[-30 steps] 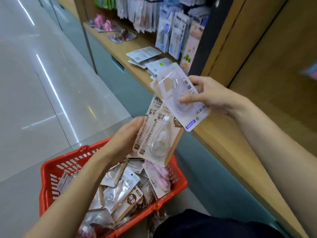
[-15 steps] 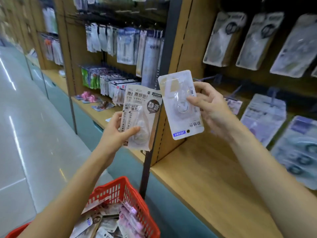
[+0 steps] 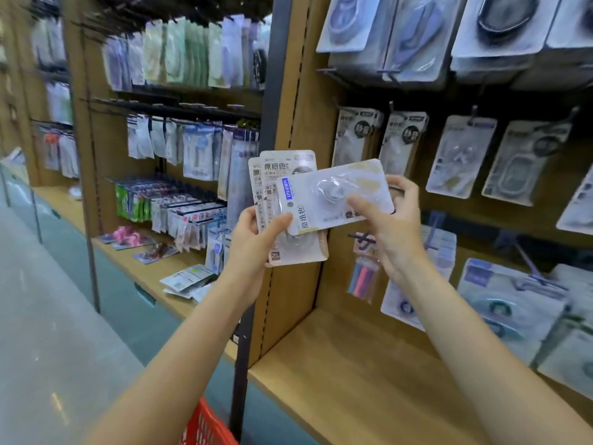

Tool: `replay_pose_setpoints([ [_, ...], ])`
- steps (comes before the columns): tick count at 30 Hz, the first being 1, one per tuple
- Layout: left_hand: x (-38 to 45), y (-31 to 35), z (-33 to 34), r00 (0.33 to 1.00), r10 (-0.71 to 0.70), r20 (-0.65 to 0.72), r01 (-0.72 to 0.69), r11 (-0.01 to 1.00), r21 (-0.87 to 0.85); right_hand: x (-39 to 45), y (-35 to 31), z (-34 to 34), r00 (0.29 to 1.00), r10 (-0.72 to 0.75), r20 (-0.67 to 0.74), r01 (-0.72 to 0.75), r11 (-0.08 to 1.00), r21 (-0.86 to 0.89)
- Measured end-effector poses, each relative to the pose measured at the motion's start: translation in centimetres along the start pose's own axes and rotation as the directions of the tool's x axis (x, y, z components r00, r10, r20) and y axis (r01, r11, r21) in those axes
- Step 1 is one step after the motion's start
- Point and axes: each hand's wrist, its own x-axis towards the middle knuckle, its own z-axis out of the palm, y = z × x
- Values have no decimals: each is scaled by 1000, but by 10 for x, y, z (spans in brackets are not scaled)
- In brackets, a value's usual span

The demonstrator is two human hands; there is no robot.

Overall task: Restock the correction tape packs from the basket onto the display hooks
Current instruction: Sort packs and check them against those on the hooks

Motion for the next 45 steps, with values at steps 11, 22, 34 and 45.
replay_pose_setpoints([
  [11,19,29,-10,974,164,154,-200,945,258,17,-25,-29,887,-44,460,331,755,-566],
  [22,34,29,0,985,42,169,-41,999,-7,22,-3,-30,971,103,217,-38,957,-286],
  [34,46,24,21,974,73,216,-86,995,51,27,-13,-54,992,76,96,-70,995,-72],
  [45,37,16,67,949,107,298,-143,985,99,42,-41,-107,980,-200,-18,182,921,-345],
])
